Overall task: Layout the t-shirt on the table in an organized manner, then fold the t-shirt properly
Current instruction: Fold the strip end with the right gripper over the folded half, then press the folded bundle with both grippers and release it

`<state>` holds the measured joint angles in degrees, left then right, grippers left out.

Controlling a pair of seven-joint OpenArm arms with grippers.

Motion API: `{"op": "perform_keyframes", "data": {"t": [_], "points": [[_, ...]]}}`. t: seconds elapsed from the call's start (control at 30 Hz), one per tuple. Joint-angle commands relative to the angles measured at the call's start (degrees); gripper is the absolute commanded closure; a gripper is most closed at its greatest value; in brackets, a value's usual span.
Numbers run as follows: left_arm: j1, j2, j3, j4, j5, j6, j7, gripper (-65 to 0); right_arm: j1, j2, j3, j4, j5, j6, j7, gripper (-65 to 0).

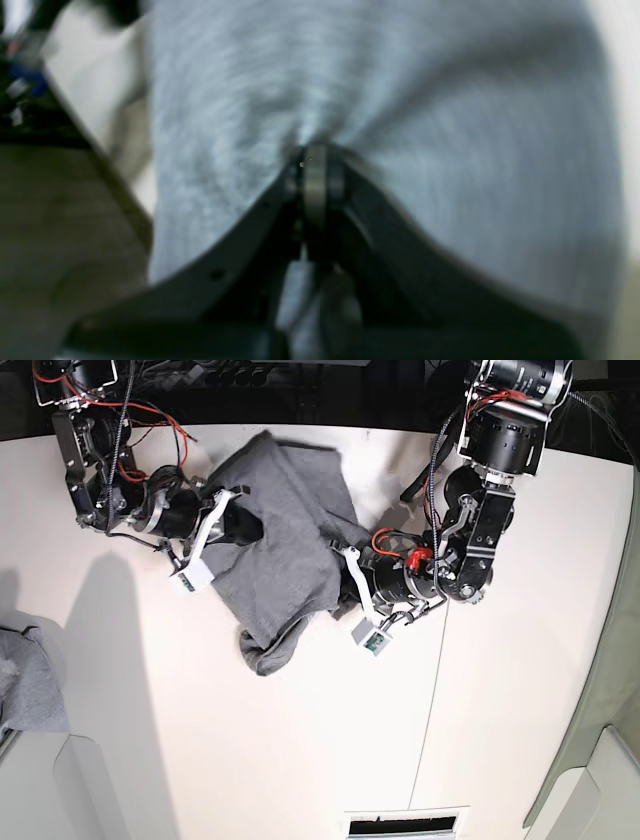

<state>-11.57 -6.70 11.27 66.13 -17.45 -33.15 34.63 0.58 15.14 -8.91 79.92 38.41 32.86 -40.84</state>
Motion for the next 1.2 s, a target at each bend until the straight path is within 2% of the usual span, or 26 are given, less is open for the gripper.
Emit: {"op": "perform_keyframes", "data": {"t": [0.0,0.17,0.33,0.43,0.57,0.67,0.73,0.83,0.9,1.17], "points": [[-1.9,-0.5,0.0,0.9,-1.2,-0.4,-0.5,0.0,0.5,-0.3,0.4,2.0,0.9,0.6,1.2,0.0],[-3.1,-5.0,0.0,5.2,-5.9,-0.6,2.7,0.0,0.3,-2.8,2.5,4.3,0.8,0.5,1.2,0.0],[-1.1,-9.5,0.0,10.8,-14.8,-3.5,6.4,0.0,1.0,-3.8,8.2,5.1,0.0,0.5,1.2,0.0],[2.1,-11.1,0.0,14.3,-19.3,-3.8,7.4,0.0,1.0,-3.7,12.6,5.1,-3.8,0.3,2.7,0.0],[8.2,-11.7,-0.5,21.5,-23.3,-6.8,9.4,0.0,0.9,-3.7,17.9,5.0,-8.6,0.3,2.9,0.0],[12.7,-11.2,-0.5,22.9,-22.4,-6.8,9.1,0.0,0.2,-3.5,19.0,4.6,-8.9,0.2,2.5,0.0],[15.0,-10.5,-0.5,22.3,-17.9,-6.6,7.3,0.0,-0.5,-3.6,18.8,4.4,-8.7,0.0,1.3,0.0],[16.5,-9.7,-0.5,20.6,-12.9,-4.7,4.2,0.0,-2.4,-3.6,17.5,4.4,-7.4,0.0,0.9,0.0],[15.6,-9.5,-0.5,18.7,-10.8,-4.4,3.3,0.0,-3.3,-3.6,15.7,4.4,-6.1,0.0,0.9,0.0],[7.7,-9.3,-0.5,8.2,-10.5,-4.3,2.7,0.0,-5.0,-5.8,4.9,4.4,-5.5,-0.1,1.2,0.0]]}}
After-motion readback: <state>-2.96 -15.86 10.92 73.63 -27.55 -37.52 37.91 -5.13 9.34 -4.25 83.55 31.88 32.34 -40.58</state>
